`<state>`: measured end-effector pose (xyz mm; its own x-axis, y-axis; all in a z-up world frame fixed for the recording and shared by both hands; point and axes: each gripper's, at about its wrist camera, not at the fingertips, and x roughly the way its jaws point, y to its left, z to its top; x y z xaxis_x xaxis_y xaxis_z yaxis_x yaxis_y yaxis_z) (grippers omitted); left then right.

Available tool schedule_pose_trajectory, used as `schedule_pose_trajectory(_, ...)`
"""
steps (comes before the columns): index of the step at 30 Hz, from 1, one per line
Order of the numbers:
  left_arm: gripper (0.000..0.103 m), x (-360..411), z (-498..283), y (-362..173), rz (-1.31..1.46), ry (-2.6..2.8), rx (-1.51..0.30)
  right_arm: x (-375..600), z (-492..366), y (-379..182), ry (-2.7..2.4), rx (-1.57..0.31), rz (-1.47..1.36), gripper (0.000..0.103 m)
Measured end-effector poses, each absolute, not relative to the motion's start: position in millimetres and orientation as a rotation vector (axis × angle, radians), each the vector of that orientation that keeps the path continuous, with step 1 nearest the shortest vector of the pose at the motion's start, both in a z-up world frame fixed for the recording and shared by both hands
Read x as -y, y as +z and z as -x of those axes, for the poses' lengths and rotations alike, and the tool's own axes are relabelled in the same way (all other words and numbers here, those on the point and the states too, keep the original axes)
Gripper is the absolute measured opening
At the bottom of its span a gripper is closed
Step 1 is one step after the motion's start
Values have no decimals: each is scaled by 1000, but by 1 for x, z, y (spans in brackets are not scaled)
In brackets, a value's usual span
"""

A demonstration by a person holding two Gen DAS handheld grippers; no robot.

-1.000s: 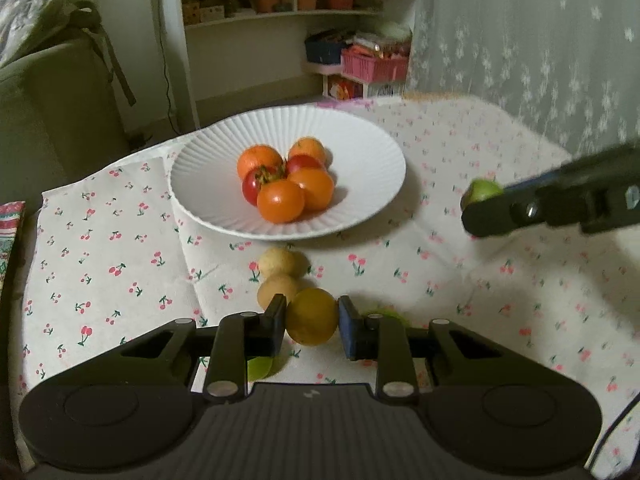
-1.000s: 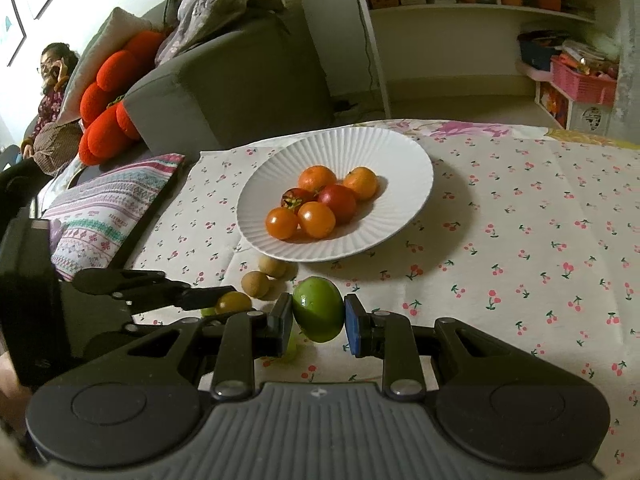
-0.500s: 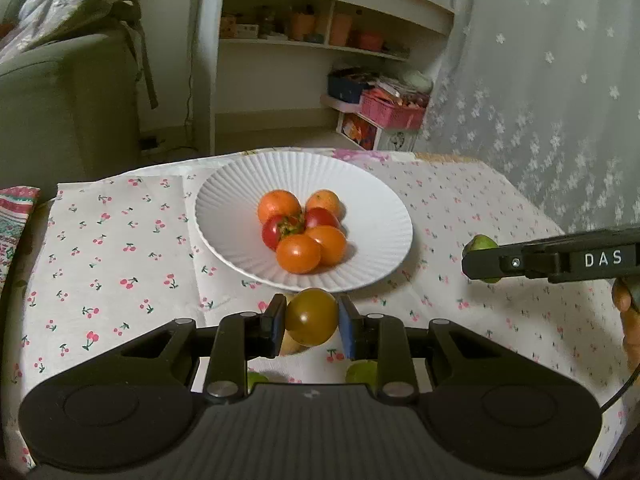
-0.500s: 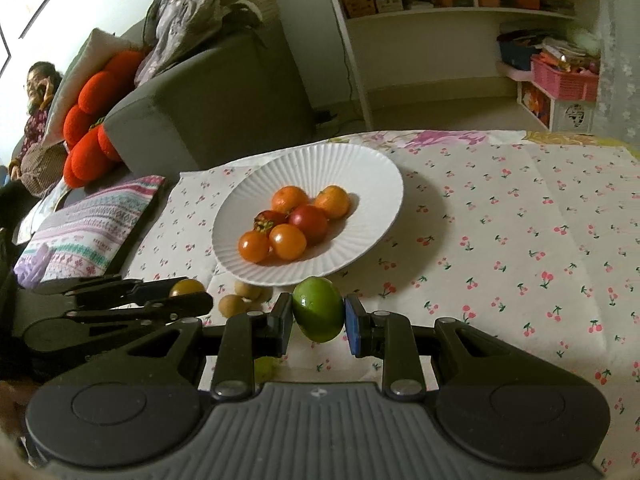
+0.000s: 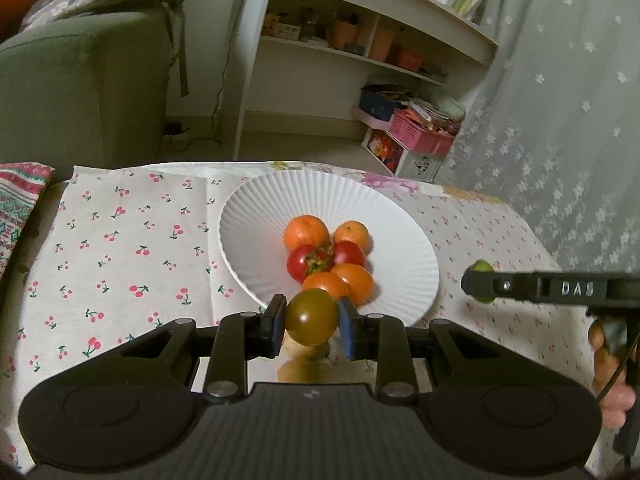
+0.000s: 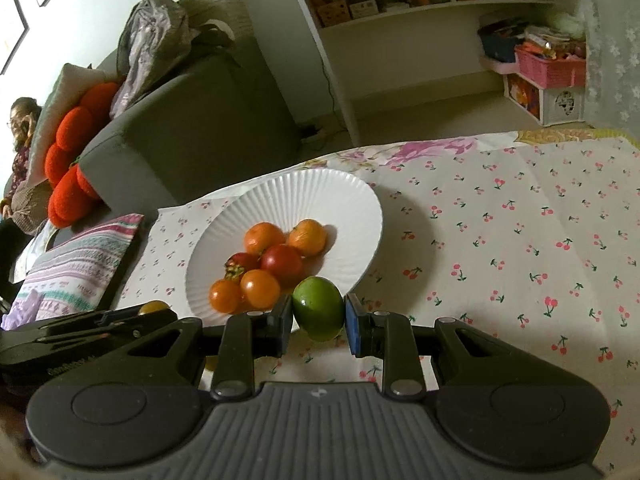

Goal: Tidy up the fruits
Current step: 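Carry the yellow-brown tomato in the left tool onto the plate while the right tool places its green tomato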

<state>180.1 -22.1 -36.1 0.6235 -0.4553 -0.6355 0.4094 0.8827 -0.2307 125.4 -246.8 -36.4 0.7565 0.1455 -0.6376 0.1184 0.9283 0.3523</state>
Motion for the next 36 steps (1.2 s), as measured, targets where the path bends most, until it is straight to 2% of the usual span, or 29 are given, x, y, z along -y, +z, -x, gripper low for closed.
schedule_pose_trajectory(27, 11, 27, -219, -49, 121, -454, -765, 230, -159, -53, 53, -718, -259, 25)
schedule_pose_trajectory(29, 16, 24, -219, -47, 129, -452, -763, 231, -158, -51, 52, -714, -268, 27)
schedule_pose_trajectory(36, 24, 8, -216, -35, 196, -434, -754, 243, -150, -39, 34, -678, -333, 28)
